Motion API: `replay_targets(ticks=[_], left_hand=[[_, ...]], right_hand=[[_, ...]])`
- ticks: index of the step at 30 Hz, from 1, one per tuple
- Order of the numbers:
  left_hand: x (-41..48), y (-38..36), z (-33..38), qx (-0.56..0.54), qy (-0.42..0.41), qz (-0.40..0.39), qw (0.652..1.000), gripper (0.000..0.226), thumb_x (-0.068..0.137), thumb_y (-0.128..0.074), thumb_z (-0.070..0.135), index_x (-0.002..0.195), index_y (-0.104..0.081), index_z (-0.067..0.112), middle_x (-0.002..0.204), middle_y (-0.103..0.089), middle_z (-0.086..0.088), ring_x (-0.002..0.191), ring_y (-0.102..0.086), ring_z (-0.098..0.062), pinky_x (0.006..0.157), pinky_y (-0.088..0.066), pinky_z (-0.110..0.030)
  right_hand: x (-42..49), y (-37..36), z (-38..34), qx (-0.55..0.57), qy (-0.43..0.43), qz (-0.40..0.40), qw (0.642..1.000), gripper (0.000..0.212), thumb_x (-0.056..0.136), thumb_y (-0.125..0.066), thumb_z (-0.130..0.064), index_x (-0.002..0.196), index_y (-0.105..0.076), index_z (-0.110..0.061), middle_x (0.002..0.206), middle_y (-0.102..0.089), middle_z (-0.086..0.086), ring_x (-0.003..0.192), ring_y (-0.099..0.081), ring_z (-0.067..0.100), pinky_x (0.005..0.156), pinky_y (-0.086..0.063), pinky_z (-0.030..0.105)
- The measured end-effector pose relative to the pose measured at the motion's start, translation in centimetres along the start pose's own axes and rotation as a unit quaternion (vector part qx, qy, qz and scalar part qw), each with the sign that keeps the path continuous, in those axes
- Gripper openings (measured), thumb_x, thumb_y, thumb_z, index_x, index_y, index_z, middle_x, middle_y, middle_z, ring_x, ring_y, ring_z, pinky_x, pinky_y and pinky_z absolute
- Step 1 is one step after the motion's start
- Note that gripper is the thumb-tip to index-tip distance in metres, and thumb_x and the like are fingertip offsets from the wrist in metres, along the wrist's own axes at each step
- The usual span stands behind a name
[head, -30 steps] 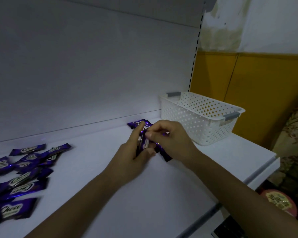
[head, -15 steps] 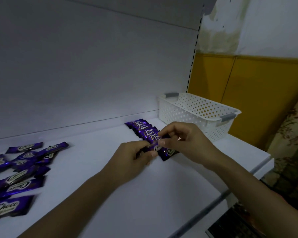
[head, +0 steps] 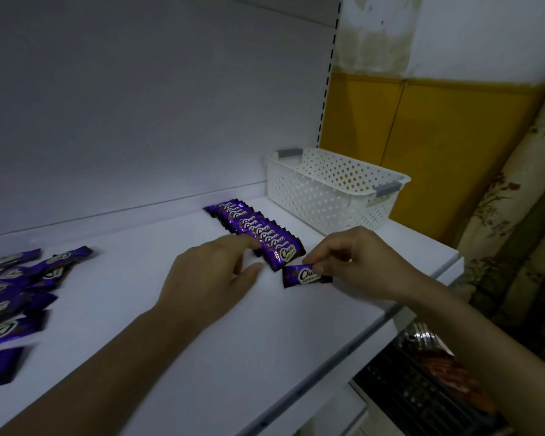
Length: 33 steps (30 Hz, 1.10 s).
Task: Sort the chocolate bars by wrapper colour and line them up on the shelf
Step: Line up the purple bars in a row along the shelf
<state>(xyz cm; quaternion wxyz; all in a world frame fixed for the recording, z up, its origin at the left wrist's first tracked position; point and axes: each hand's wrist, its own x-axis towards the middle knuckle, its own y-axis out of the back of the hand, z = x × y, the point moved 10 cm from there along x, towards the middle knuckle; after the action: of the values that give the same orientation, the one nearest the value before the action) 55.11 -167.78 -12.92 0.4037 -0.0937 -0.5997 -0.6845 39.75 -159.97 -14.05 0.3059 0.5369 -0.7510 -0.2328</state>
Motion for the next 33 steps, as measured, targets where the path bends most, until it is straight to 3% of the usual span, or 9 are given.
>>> replay_targets(ticks=[5, 10, 17, 22, 24, 26, 29, 31, 33], left_hand=[[0.0, -0.9, -0.6, -0.005, 0.013, -0.006, 1.0, 0.026, 0.092, -0.054, 0.038, 0.117, -0.059, 0.032, 0.072, -0.05, 0.013, 0.073, -0.056, -0.014, 0.063, -0.038, -0.027], [0.1, -0.8, -0.6, -0.012, 0.01, -0.001, 1.0, 0.024, 0.091, -0.054, 0.036, 0.113, -0.06, 0.031, 0.073, -0.057, 0.01, 0.07, -0.057, -0.016, 0.061, -0.042, -0.029], [0.3, -1.4, -1.1, -0.016, 0.021, -0.019, 0.999, 0.017, 0.09, -0.056, 0.032, 0.105, -0.064, 0.031, 0.07, -0.056, 0.011, 0.067, -0.053, -0.01, 0.06, -0.037, -0.026], [0.6, -1.3, -3.0, -0.146, 0.101, -0.003, 0.984, 0.013, 0.091, -0.058, 0.019, 0.089, -0.069, 0.024, 0.064, -0.061, 0.008, 0.056, -0.051, -0.006, 0.058, -0.04, -0.023], [0.5, -1.3, -5.1, -0.296, 0.188, 0.031, 0.936, 0.023, 0.096, -0.05, 0.01, 0.088, -0.069, 0.019, 0.059, -0.059, 0.01, 0.045, -0.045, -0.005, 0.048, -0.039, -0.018], [-0.2, -1.4, -7.0, -0.46, 0.277, 0.071, 0.841, 0.03, 0.1, -0.04, 0.003, 0.09, -0.066, 0.016, 0.058, -0.06, 0.008, 0.043, -0.045, -0.004, 0.043, -0.041, -0.015], [-0.6, -2.0, -7.8, -0.629, 0.322, 0.073, 0.704, 0.031, 0.103, -0.033, 0.007, 0.1, -0.063, 0.014, 0.079, -0.074, 0.0, 0.066, -0.068, -0.008, 0.063, -0.056, -0.021], [-0.5, -2.1, -7.8, -0.689, 0.314, 0.065, 0.65, 0.031, 0.103, -0.031, 0.01, 0.11, -0.061, 0.014, 0.096, -0.075, -0.001, 0.09, -0.071, -0.013, 0.08, -0.055, -0.029], [-0.5, -2.0, -7.8, -0.726, 0.314, 0.073, 0.607, 0.029, 0.102, -0.033, 0.012, 0.115, -0.059, 0.013, 0.102, -0.074, -0.002, 0.095, -0.07, -0.014, 0.079, -0.056, -0.036]], right_hand=[[1.3, 0.5, 0.0, -0.1, 0.025, 0.008, 0.995, 0.018, 0.083, -0.068, -0.005, 0.089, -0.076, -0.02, 0.079, -0.065, -0.018, 0.075, -0.059, -0.004, 0.062, -0.043, 0.01], [3.0, 0.0, -1.1, -0.165, 0.058, 0.016, 0.984, 0.013, 0.083, -0.07, -0.012, 0.094, -0.076, -0.018, 0.089, -0.061, -0.007, 0.09, -0.06, 0.015, 0.077, -0.05, 0.032], [3.9, -0.4, -1.6, -0.204, 0.084, 0.04, 0.975, 0.012, 0.081, -0.073, -0.015, 0.09, -0.076, -0.022, 0.091, -0.057, -0.005, 0.086, -0.056, 0.015, 0.071, -0.043, 0.026], [3.3, -0.5, -1.3, -0.181, 0.077, 0.045, 0.979, 0.008, 0.081, -0.072, -0.015, 0.088, -0.072, -0.02, 0.092, -0.059, -0.001, 0.083, -0.054, 0.013, 0.073, -0.047, 0.031], [2.9, -0.3, -1.6, -0.159, 0.074, 0.07, 0.982, 0.008, 0.081, -0.071, -0.011, 0.087, -0.07, -0.017, 0.088, -0.06, 0.0, 0.079, -0.054, 0.013, 0.072, -0.046, 0.031], [2.3, -0.7, -2.6, -0.106, 0.077, 0.101, 0.986, 0.011, 0.08, -0.068, -0.004, 0.084, -0.07, -0.014, 0.078, -0.062, -0.005, 0.068, -0.054, 0.008, 0.066, -0.045, 0.026], [2.1, -4.0, -4.9, -0.005, 0.084, 0.086, 0.993, 0.008, 0.079, -0.068, -0.004, 0.079, -0.068, -0.013, 0.063, -0.057, -0.012, 0.055, -0.051, 0.0, 0.058, -0.04, 0.015], [3.0, -6.9, -6.6, 0.024, 0.078, 0.055, 0.995, 0.014, 0.082, -0.069, -0.013, 0.073, -0.06, -0.019, 0.062, -0.056, -0.01, 0.058, -0.057, 0.004, 0.059, -0.045, 0.02], [4.4, -9.2, -7.8, 0.032, 0.06, 0.037, 0.997, 0.025, 0.083, -0.07, -0.022, 0.067, -0.05, -0.025, 0.064, -0.058, -0.006, 0.061, -0.061, 0.012, 0.06, -0.047, 0.026]])
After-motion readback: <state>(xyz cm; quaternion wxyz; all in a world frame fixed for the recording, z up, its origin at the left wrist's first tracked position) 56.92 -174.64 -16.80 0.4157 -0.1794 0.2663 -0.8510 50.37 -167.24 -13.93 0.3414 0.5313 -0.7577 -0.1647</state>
